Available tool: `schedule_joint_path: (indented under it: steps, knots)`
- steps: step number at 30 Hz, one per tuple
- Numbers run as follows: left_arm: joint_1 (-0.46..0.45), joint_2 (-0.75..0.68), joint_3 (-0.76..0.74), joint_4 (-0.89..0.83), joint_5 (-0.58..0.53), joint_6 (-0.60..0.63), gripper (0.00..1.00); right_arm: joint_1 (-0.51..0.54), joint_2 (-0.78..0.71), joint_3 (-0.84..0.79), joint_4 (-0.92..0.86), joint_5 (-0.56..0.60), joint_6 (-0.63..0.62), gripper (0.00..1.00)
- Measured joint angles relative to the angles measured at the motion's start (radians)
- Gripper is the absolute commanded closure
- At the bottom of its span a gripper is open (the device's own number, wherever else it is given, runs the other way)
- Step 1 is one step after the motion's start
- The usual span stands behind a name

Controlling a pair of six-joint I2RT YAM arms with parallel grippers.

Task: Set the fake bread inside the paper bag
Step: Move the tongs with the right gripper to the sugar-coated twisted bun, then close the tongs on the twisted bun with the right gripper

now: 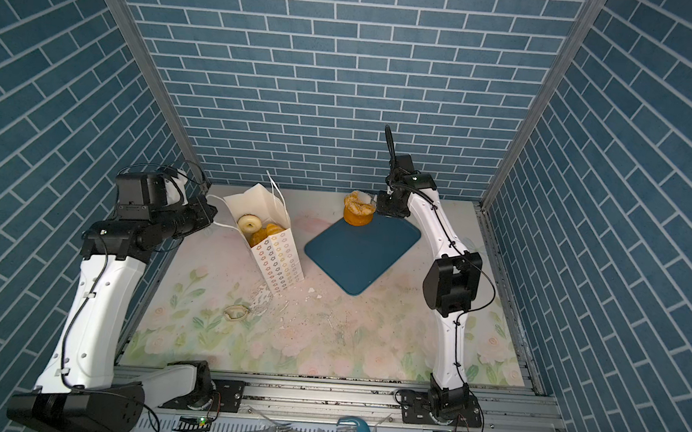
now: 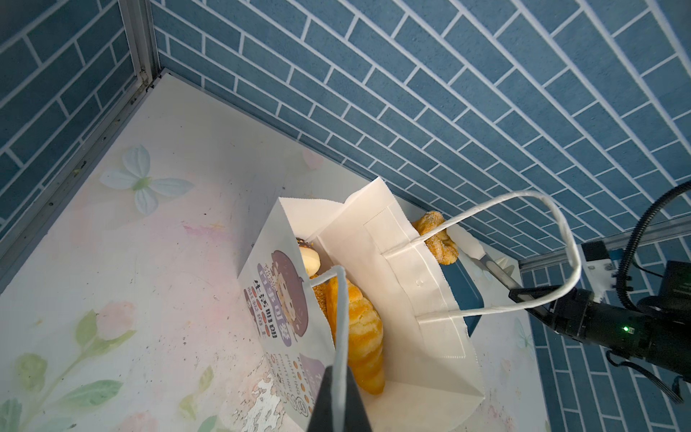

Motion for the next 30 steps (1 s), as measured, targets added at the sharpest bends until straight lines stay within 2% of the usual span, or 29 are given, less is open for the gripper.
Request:
schedule_joint_path:
  steps: [18,24,30]
  knots:
    - [-0.022,0.021,0.0,0.0,-0.019,0.0,1.0,-0.002,-0.021,-0.178,0.11,-0.084,0.044,0.8]
    - [-0.022,0.02,0.0,0.002,-0.017,0.0,1.0,-0.003,-0.138,-0.264,0.121,-0.083,0.043,0.83]
    - [-0.023,0.011,-0.006,0.017,0.002,-0.012,1.0,-0.003,-0.323,-0.336,0.126,-0.081,0.018,0.84]
